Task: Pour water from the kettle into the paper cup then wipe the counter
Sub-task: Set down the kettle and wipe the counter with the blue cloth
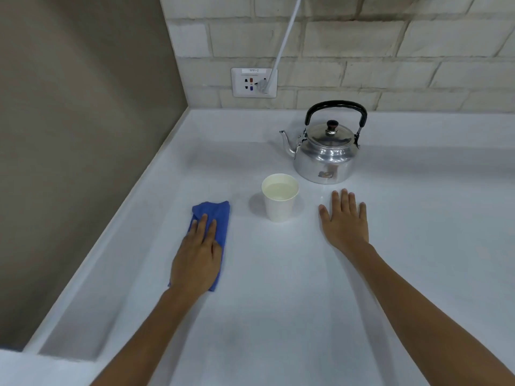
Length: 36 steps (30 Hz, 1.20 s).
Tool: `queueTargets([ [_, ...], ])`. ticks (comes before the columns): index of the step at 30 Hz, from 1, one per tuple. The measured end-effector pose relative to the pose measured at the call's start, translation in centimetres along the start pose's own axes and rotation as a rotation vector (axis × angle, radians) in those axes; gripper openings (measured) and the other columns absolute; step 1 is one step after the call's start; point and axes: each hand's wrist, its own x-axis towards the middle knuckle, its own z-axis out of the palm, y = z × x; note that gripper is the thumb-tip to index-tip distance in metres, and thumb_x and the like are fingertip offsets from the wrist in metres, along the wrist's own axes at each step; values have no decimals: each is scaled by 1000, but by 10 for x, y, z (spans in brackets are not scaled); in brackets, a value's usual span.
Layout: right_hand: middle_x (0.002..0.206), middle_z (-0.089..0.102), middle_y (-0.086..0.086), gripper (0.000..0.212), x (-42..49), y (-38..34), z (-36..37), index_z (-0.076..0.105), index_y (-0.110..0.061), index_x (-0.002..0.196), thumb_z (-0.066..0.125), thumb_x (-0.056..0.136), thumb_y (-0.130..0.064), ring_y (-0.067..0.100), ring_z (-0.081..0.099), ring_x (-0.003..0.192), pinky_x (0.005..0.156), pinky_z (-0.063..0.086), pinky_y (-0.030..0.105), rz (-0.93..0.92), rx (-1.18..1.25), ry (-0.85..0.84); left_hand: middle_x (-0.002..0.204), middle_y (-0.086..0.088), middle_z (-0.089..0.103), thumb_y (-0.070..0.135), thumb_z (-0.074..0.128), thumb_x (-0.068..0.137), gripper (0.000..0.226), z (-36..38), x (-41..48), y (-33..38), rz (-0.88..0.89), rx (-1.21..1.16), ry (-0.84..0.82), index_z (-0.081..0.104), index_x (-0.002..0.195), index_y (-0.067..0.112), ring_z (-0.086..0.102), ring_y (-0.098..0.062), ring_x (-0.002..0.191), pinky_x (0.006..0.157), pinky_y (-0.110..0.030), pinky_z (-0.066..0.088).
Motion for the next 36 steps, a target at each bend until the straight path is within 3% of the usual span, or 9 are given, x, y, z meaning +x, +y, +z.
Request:
queueTargets([
  [4,157,5,12,61,0,-3,1,5,-10,145,14,95,-44,25,1,144,119,4,48,3,-10,22,154,-23,-4,14,7,90,54,13,-25,53,52,169,-86,13,139,-6,-9,-40,141,118,-47,2],
  [10,157,6,11,61,1,1,2,5,-11,145,15,95,-45,25,1,144,119,4,47,-12,-3,20,142,-12,43,21,31,86,50,7,-61,100,227,-45,80,45,132,6,43,-30,129,99,-39,46],
  [14,157,6,10,62,1,3,2,5,-12,145,16,95,-46,23,1,144,119,4,47,-8,7,22,150,-23,20,16,6,89,55,5,-49,46,198,129,29,17,139,-3,16,-41,138,114,-43,26],
  [17,157,6,11,61,0,1,3,5,-11,145,15,95,-46,24,1,144,119,3,47,-9,6,25,137,-29,41,11,37,90,44,1,-50,35,65,37,21,42,128,-10,40,-45,126,99,-49,45],
  [20,157,8,12,61,0,0,4,6,-10,145,15,95,-45,26,3,144,118,5,48,-6,-4,36,152,-23,8,13,29,94,51,2,-55,67,63,82,-51,15,140,-5,12,-42,139,115,-44,23],
  [24,157,9,13,62,3,0,6,7,-10,144,14,94,-45,26,4,144,118,6,49,-7,-12,41,134,-15,52,21,50,80,47,6,-60,117,175,86,-27,55,123,4,50,-32,122,93,-38,50],
  [30,157,5,13,61,1,2,2,4,-10,145,16,95,-45,26,1,144,119,4,47,-4,15,0,131,-4,57,37,70,71,57,3,-54,136,189,-20,-24,58,122,14,55,-22,118,90,-30,52],
  [32,157,3,13,60,-4,-2,-9,5,-9,145,19,97,-42,26,-2,144,119,3,46,1,46,-10,139,-4,49,37,63,79,56,2,-53,127,201,-94,-21,50,129,16,46,-23,127,98,-31,45],
  [36,157,4,13,55,-48,-26,-30,11,-8,144,30,98,-31,26,-4,144,119,-1,42,-67,205,103,151,12,-16,42,14,96,49,12,-33,85,215,-361,-74,-16,135,40,-19,-8,138,112,-24,-8],
])
